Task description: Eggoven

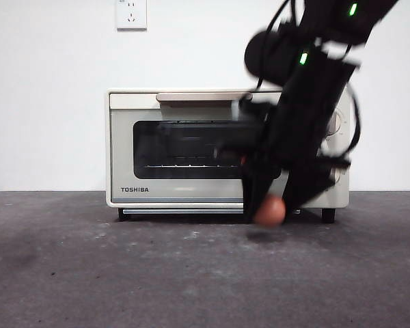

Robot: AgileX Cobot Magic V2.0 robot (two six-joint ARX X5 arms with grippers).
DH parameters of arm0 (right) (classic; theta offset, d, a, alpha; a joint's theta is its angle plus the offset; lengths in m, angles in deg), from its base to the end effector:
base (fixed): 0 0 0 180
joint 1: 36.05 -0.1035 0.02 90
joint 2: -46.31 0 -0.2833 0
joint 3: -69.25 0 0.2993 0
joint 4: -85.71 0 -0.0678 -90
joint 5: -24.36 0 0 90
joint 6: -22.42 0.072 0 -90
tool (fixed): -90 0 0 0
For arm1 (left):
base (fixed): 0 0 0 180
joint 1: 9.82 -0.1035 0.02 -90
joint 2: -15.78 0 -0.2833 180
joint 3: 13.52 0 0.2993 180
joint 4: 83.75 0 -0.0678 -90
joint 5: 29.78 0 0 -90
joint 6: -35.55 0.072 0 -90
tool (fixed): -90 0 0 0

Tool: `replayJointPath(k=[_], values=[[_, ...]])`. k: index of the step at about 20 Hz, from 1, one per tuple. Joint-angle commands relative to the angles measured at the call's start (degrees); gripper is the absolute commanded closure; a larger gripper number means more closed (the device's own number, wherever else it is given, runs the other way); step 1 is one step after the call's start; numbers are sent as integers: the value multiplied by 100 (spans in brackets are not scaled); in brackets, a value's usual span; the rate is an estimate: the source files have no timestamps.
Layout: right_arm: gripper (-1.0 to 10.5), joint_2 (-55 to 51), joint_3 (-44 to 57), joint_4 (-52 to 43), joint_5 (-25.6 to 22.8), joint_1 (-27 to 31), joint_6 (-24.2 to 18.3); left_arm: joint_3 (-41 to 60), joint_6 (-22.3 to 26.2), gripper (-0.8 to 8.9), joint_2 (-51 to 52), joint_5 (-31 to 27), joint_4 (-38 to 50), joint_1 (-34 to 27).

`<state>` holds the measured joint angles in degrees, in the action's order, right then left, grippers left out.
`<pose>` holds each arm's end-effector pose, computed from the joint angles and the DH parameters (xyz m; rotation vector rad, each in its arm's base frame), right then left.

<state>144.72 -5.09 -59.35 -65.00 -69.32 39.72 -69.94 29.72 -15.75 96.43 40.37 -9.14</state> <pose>0.3396 0.2238 0.1418 -0.0244 1.0671 0.3796 0.1574 -0.0444 0.3128 -0.2639 0.5562 -0.6015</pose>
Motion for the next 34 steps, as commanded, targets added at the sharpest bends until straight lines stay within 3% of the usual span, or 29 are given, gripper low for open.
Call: replayJointPath(k=[1,6,14,21,34], values=[[943,-645,-98,271,33,-127,-310,-142,-225,807,-229,24,404,70],[943,-2284,-98,1071,83,-299,-581,-457,-411,806,-1091,4,1381,654],[943,-4262,-98,1904,72,-304,-619,-2100,-177,807,-3580,-1071,2470,2081],[943,-4907,-98,2236,57,-304,-619,-3412,262,807,-5383,-1624,2468,2645],[943,-5368,-98,2319,42,-304,-616,-3633,573,807,-6417,-2339,2905,2859]])
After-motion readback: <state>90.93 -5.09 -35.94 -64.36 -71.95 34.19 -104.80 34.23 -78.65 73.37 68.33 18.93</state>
